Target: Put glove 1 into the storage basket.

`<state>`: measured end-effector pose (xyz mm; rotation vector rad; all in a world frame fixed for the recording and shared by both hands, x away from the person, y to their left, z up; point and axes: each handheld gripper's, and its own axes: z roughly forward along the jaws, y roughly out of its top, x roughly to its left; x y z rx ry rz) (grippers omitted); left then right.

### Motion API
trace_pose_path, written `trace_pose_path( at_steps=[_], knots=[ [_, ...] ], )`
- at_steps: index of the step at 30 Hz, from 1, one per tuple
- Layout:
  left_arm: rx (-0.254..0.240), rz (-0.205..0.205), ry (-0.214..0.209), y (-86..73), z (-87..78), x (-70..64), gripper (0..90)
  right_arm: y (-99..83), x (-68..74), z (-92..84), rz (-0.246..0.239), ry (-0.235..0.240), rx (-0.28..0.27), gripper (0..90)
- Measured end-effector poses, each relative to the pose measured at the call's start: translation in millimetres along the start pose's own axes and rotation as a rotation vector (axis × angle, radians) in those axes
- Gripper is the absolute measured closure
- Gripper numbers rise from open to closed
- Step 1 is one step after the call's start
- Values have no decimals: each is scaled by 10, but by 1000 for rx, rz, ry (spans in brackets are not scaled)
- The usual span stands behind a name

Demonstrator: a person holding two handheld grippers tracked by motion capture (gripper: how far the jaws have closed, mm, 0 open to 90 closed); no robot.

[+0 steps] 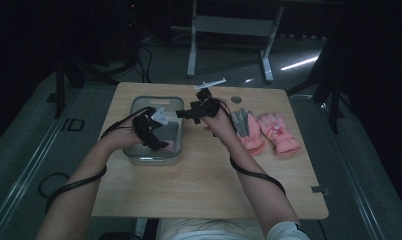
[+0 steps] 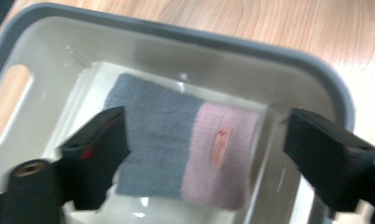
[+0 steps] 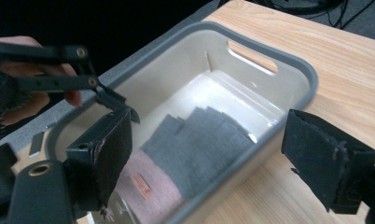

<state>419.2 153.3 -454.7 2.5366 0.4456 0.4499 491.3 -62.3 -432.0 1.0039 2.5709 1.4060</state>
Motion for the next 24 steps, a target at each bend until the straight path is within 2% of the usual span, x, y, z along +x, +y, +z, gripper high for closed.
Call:
trace_pose_path(
  at_steps=[1, 2, 6, 9, 10, 12, 14, 16, 19, 22, 24],
  knots=[
    [-16, -19, -20, 18, 12, -10, 45, -24, -19, -15, 2, 2, 1, 162],
    [-16, -19, -20, 18, 12, -10, 16, -46, -35, -30, 3, 3, 5, 162],
    [-65, -37, -25, 127, 61, -68, 13, -120, -83, -120, 6, -8, 9, 161],
    [-55, -44, -39, 178, 101, -86, 13, -182, -111, -195, -31, -19, 6, 144],
    [-59, -32, -27, 234, 131, -132, 13, -203, -122, -222, -38, -16, 4, 139],
    [-79, -42, -38, 275, 139, -162, 13, -254, -143, -280, -56, -20, 3, 139],
    [-84, -53, -41, 303, 144, -178, 13, -270, -151, -299, -59, -21, 5, 138],
    [-98, -71, -58, 352, 150, -205, 13, -327, -184, -364, -46, -52, 1, 139],
    [-110, -95, -56, 409, 154, -248, 13, -388, -211, -435, -47, -70, -5, 116],
    [-126, -106, -80, 448, 178, -286, 13, -455, -245, -499, -65, -82, -4, 115],
    [-126, -98, -91, 473, 208, -329, 13, -492, -272, -557, -68, -80, -12, 152]
  ],
)
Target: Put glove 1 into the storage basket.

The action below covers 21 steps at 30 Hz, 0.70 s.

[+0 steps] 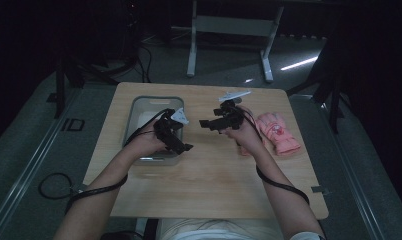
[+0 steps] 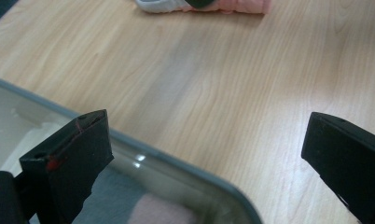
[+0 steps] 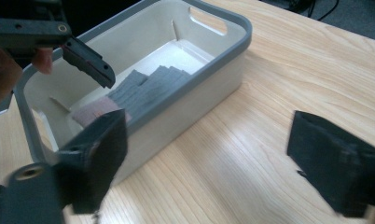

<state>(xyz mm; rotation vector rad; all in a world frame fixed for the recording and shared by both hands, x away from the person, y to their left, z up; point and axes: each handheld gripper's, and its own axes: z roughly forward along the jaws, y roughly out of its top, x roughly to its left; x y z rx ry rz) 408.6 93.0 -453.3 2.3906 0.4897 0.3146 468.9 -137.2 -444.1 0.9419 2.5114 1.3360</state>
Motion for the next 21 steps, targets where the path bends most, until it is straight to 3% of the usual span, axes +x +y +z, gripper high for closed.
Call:
trace_pose_path(
  at_steps=[4, 6, 11, 18, 21],
  knots=[
    [8, 31, -3, 35, 76, -120, 13, -72, -81, -121, 4, -28, -18, 233],
    [1, 42, -13, 53, 103, -189, 14, -112, -125, -179, 8, -39, -14, 341],
    [-3, 77, -17, 103, 155, -388, 14, -209, -249, -298, 4, -89, -28, 370],
    [17, 108, -73, 141, 249, -629, 14, -314, -455, -442, 26, -124, -45, 423],
    [39, 138, -82, 135, 318, -750, 14, -390, -590, -528, 22, -175, -39, 449]
  ],
)
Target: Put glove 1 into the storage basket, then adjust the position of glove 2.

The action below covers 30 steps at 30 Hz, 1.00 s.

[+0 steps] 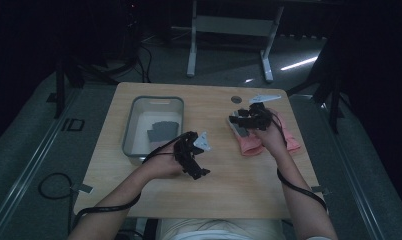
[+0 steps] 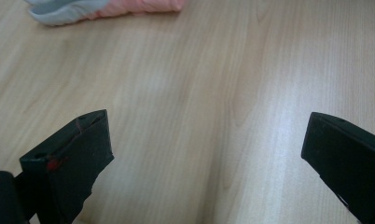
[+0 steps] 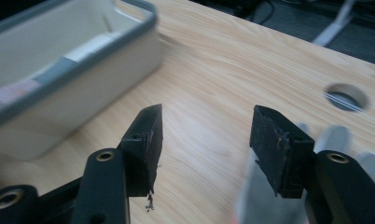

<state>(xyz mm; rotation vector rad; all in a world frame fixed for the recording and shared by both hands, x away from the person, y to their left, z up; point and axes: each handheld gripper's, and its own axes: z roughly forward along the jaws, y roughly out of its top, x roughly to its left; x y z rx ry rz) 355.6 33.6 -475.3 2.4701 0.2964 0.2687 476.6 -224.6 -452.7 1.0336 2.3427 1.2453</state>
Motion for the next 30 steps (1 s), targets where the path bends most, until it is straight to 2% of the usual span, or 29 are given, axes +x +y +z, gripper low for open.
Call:
trace_pose_path(
  at_steps=[3, 6, 8, 13, 15, 23, 25, 26, 27, 30],
  knots=[
    [-3, -11, -5, -9, 50, -68, 14, -62, -116, -34, 3, -39, 13, 483],
    [16, -7, 8, -33, 118, -145, 14, -133, -231, -53, 18, -58, 30, 501],
    [22, -12, -2, -62, 162, -198, 14, -178, -292, -56, 23, -69, 41, 502],
    [47, -7, 9, -139, 242, -322, 14, -255, -405, -37, 3, -105, 85, 517],
    [45, -29, 0, -180, 269, -351, 14, -262, -423, -27, -8, -113, 100, 518],
    [52, -36, -8, -327, 405, -507, 14, -298, -489, 47, -47, -167, 154, 528],
    [46, -41, -4, -344, 422, -526, 14, -327, -502, 80, -51, -163, 172, 528],
    [42, -60, -20, -380, 457, -553, 14, -337, -502, 96, -47, -159, 182, 528],
    [42, -60, -20, -380, 457, -553, 14, -341, -498, 108, -45, -154, 187, 528],
    [41, -72, -23, -427, 501, -590, 14, -329, -472, 127, -52, -140, 184, 528]
  ],
)
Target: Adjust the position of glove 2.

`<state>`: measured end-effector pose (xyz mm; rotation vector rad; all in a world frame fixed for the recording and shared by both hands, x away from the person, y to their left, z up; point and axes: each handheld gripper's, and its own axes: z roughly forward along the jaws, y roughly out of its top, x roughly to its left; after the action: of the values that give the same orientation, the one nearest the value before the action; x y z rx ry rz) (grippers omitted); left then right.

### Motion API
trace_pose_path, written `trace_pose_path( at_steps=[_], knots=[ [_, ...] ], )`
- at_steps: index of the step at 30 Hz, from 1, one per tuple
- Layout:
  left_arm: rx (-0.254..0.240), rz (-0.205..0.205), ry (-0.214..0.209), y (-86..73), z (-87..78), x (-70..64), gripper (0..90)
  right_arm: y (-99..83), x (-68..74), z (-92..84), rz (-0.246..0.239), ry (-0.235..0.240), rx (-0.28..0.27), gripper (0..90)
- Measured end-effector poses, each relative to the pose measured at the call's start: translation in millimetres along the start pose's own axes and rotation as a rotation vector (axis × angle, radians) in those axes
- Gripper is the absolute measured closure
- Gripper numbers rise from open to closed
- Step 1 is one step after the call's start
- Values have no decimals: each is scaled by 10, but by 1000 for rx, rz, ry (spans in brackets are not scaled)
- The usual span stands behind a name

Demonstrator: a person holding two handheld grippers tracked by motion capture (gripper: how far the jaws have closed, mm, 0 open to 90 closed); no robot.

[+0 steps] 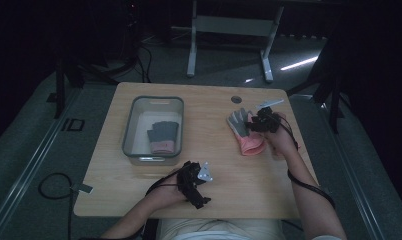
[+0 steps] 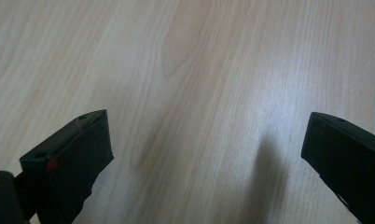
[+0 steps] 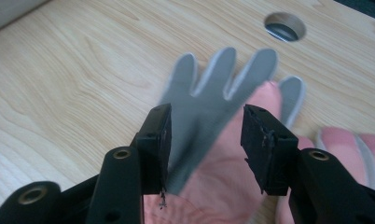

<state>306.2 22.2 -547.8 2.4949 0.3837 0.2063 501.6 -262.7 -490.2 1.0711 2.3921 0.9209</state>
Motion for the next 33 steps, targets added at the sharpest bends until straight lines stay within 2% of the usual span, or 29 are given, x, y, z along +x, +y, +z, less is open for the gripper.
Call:
trace_pose_path(
  at_steps=[1, 3, 4, 6, 7, 8, 10, 12, 14, 16, 18, 19, 21, 23, 24, 25, 26, 27, 28, 29, 30, 33],
  knots=[
    [-14, -17, -8, -24, 16, 0, 14, 30, 48, 26, -15, 11, 3, 528],
    [-18, -22, -9, -32, 19, 2, 14, 43, 77, 51, -32, 11, 10, 528],
    [-43, -31, -1, -51, 17, 4, 14, 63, 124, 112, -55, 10, 30, 528],
    [-50, -33, 4, -57, 12, 8, 14, 64, 136, 182, -64, -1, 53, 529],
    [-63, -39, 22, -64, 7, 5, 14, 64, 136, 182, -64, -1, 53, 532],
    [-84, -47, 52, -74, -8, -3, 14, 47, 136, 255, -73, -27, 84, 534],
    [-106, -52, 92, -82, -23, -21, 14, 14, 145, 321, -83, -48, 108, 540],
    [-115, -53, 101, -86, -31, -25, 14, -6, 156, 354, -89, -60, 117, 548],
    [-139, -71, 90, -97, -35, -26, 14, -38, 184, 430, -102, -70, 144, 609],
    [-138, -79, 88, -109, -24, -23, 14, -42, 218, 476, -94, -57, 168, 710],
    [-129, -72, 97, -121, -12, -28, 14, -43, 238, 494, -97, -65, 174, 735],
    [-138, -81, 87, -131, -11, -31, 14, -29, 239, 498, -50, -66, 183, 803],
    [-152, -85, 92, -134, -12, -39, 14, -23, 228, 481, -1, -67, 173, 853],
    [-156, -82, 91, -129, -12, -42, 14, -11, 217, 422, 51, -71, 142, 876],
    [-156, -82, 91, -129, -12, -42, 14, -11, 217, 422, 51, -71, 142, 876],
    [-153, -76, 94, -128, -11, -42, 14, -4, 217, 378, 73, -71, 128, 881],
    [-150, -72, 96, -128, -6, -42, 14, 4, 221, 326, 93, -73, 105, 883],
    [-150, -69, 95, -129, 2, -42, 14, 23, 243, 196, 141, -67, 60, 886],
    [-147, -69, 94, -129, 4, -43, 14, 39, 262, 122, 159, -67, 36, 887],
    [-147, -69, 94, -129, 4, -43, 14, 39, 262, 122, 159, -67, 36, 887],
    [-147, -58, 95, -129, -2, -46, 14, 76, 327, -38, 191, -61, -6, 888],
    [-150, -57, 93, -131, -3, -55, 14, 139, 492, -276, 226, -72, -53, 888]
  ],
)
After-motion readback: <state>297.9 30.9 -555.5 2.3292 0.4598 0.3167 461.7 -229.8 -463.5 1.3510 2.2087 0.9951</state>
